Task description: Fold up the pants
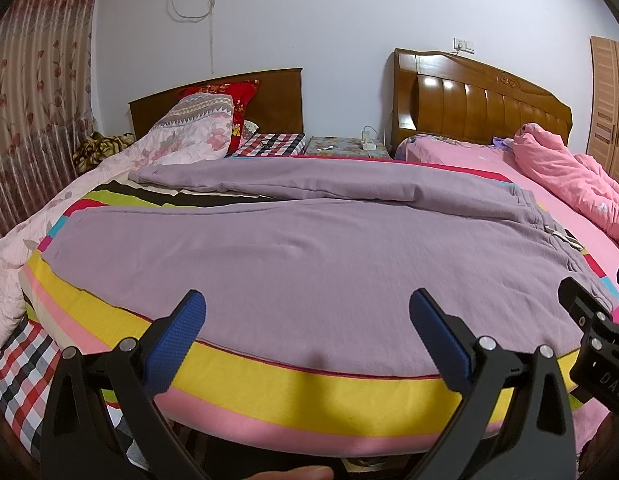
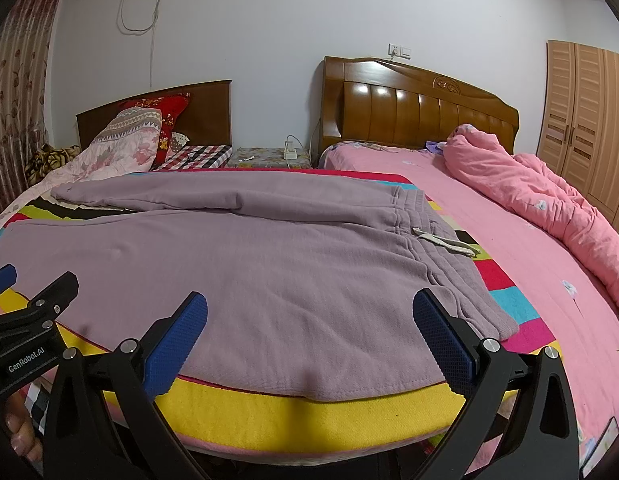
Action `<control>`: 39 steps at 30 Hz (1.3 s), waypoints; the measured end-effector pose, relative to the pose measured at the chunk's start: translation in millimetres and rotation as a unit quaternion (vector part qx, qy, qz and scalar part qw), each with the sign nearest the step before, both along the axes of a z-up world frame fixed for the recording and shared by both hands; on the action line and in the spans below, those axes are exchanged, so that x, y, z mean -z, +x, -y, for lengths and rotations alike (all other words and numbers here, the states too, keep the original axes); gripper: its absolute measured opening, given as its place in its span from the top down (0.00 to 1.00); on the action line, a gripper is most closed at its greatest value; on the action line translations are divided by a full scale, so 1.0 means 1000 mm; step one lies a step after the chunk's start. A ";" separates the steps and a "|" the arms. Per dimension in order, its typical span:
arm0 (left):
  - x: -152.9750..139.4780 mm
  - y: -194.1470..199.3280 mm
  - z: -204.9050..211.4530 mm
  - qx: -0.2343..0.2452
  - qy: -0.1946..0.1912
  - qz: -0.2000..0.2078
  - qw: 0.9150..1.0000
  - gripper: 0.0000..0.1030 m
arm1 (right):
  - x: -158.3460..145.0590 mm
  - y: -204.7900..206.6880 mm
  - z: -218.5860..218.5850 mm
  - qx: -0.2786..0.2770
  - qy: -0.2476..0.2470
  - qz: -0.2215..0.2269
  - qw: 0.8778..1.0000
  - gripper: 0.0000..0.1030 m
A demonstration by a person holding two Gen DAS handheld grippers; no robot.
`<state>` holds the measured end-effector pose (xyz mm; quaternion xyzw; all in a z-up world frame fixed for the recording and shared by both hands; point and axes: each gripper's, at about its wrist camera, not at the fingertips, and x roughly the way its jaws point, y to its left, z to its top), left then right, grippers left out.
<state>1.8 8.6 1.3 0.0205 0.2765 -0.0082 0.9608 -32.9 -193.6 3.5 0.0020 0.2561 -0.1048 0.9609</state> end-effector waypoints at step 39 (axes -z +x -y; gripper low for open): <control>-0.026 0.327 -0.013 0.215 -0.096 -0.269 0.934 0.01 | 0.004 0.369 0.204 -0.239 0.015 -0.209 0.948 0.04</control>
